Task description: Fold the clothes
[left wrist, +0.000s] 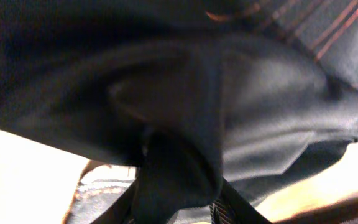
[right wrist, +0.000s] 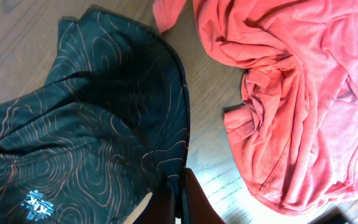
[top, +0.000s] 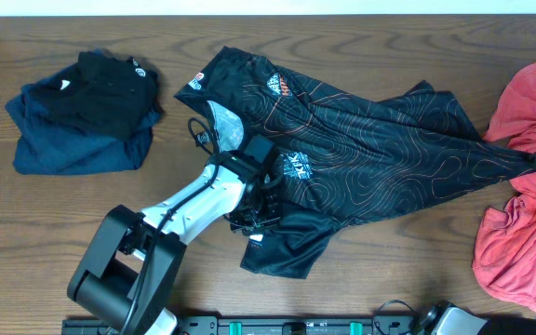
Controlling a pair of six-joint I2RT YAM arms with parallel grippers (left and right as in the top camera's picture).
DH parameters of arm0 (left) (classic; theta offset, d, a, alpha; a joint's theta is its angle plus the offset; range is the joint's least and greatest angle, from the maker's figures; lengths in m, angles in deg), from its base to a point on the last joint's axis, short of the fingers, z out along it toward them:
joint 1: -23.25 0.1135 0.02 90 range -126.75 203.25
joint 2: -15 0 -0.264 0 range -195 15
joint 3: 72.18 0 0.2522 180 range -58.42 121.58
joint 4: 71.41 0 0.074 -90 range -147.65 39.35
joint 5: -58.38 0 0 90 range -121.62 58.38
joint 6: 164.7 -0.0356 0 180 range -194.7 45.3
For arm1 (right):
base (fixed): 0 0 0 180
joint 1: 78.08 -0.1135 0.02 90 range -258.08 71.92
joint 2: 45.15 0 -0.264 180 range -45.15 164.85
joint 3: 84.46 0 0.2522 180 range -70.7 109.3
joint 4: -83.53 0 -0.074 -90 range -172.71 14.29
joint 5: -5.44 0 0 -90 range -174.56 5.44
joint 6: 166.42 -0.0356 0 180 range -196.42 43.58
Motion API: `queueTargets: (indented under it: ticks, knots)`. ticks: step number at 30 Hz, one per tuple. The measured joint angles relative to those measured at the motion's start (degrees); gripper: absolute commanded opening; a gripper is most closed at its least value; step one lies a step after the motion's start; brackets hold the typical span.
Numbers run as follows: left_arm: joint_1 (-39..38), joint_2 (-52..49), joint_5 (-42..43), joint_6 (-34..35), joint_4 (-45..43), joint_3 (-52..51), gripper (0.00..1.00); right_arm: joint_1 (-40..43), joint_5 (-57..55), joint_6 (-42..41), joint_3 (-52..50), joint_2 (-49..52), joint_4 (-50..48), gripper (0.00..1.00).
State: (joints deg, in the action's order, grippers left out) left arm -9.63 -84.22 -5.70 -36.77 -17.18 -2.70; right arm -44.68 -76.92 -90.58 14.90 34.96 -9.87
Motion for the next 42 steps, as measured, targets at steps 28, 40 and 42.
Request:
queueTargets:
  ticks: [28,40,42]
  knots:
    - [-2.8,0.0,-0.5,0.8,-2.3,0.0,0.32,0.0,0.0,0.2,0.0,0.0,0.0,0.01]
    - [-2.8,0.0,-4.9,2.7,-4.7,0.0,0.19,0.0,0.0,0.2,0.0,0.0,0.0,0.01]
    - [-2.8,0.0,-5.1,3.0,-4.8,0.0,0.08,0.0,0.0,0.2,0.0,0.0,0.0,0.01]
